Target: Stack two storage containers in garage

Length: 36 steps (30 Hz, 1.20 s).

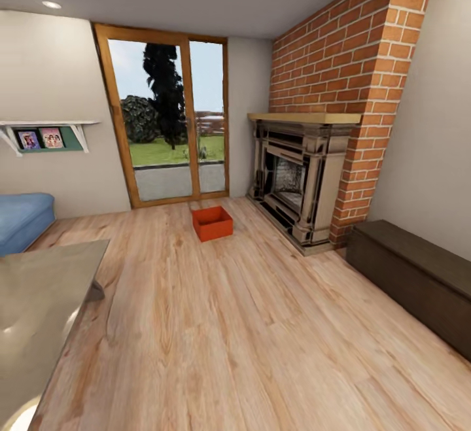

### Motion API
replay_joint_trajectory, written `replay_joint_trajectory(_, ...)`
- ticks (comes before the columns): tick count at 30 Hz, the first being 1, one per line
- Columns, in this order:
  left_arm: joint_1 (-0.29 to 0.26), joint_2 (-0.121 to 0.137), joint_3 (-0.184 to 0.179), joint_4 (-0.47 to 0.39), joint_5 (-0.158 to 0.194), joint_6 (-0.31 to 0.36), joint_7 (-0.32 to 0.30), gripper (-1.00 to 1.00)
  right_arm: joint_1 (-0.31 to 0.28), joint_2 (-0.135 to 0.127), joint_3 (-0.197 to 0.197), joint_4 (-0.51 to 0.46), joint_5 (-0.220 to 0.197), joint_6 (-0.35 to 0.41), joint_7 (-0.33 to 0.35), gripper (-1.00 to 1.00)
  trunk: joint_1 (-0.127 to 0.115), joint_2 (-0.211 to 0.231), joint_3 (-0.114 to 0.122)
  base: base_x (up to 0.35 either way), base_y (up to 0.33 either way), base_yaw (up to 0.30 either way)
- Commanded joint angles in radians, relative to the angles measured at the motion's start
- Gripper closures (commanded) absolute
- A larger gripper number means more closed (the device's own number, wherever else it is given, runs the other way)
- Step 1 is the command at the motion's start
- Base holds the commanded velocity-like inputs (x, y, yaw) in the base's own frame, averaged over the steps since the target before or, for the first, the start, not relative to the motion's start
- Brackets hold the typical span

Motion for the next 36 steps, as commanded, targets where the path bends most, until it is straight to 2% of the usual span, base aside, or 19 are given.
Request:
replay_joint_trajectory(1, -0.001, 0.0, 0.001, 0.0, 0.006, 0.004, 0.002, -1.0, -0.001, 0.001, 0.008, 0.002, -0.009, -0.004, -0.002, -1.0, 0.001, 0.0, -0.001, 0.322, 0.0, 0.266)
replay_joint_trajectory(7, -0.001, 0.0, 0.001, 0.0, 0.006, 0.004, 0.002, -1.0, -0.001, 0.001, 0.009, 0.002, -0.009, -0.003, -0.001, -1.0, 0.001, 0.0, 0.0, 0.322, 0.0, 0.093)
replay_joint_trajectory(36, -0.001, 0.0, 0.001, 0.0, 0.006, 0.004, 0.002, -1.0, -0.001, 0.001, 0.009, 0.002, -0.009, -0.003, -0.001, -1.0, 0.001, 0.0, 0.0, 0.322, 0.0, 0.001)
